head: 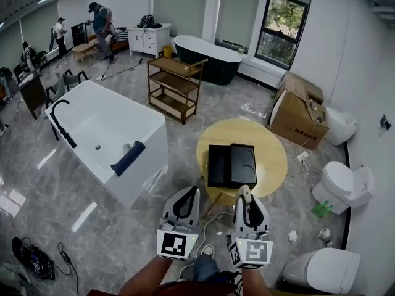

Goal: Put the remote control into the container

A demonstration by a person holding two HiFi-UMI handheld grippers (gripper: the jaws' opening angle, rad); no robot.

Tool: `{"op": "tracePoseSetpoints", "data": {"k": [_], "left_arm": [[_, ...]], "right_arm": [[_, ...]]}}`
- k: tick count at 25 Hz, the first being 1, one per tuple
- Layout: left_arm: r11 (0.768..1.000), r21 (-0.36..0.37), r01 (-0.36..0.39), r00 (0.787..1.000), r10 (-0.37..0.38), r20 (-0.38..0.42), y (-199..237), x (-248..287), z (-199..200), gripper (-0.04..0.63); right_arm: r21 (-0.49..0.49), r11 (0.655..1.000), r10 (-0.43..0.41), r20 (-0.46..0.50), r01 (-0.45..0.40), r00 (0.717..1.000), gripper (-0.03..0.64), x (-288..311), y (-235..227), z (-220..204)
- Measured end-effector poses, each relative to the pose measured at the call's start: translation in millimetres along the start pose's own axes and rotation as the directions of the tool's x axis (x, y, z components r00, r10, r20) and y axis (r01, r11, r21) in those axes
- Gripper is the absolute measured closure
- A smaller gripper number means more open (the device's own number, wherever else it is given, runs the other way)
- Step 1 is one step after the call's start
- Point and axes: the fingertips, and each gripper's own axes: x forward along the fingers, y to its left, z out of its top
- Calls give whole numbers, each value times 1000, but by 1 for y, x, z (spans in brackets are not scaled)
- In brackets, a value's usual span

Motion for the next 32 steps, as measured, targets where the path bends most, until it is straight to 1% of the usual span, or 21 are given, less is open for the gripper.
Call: {"op": "tracePoseSetpoints", "data": {"k": [4,9,11,14,16,21,26,32], "left_arm": [[1000,-9,9,1000,-9,-16,-6,45,-15,580],[1000,-10,3,1000,-4,-26,-6,102,-33,580],[1000,-13,3,1000,-3,-23,-9,124,-38,580],[1000,-12,22,1000,-22,-6,-20,158,-43,580],[999,-10,30,1000,-30,-3,-26,176,-48,580],[1000,6,17,1000,-17,-13,-35,215,-64,580],[1000,20,-3,1000,4,-28,-30,236,-77,580],[1000,25,-8,1000,9,-30,-7,248,-80,580]], "right_arm": [[15,1000,-12,-16,12,1000,508,34,-34,-7],[21,1000,2,-36,-1,999,508,78,-68,-18],[22,1000,10,-39,-9,999,508,94,-83,-21],[30,1000,7,-43,-6,999,508,117,-109,-21],[37,999,0,-43,2,999,508,129,-125,-22],[47,999,26,-33,-25,999,508,158,-156,-33],[70,997,42,-34,-39,999,508,183,-168,-43],[75,996,62,-48,-58,997,508,208,-155,-48]]}}
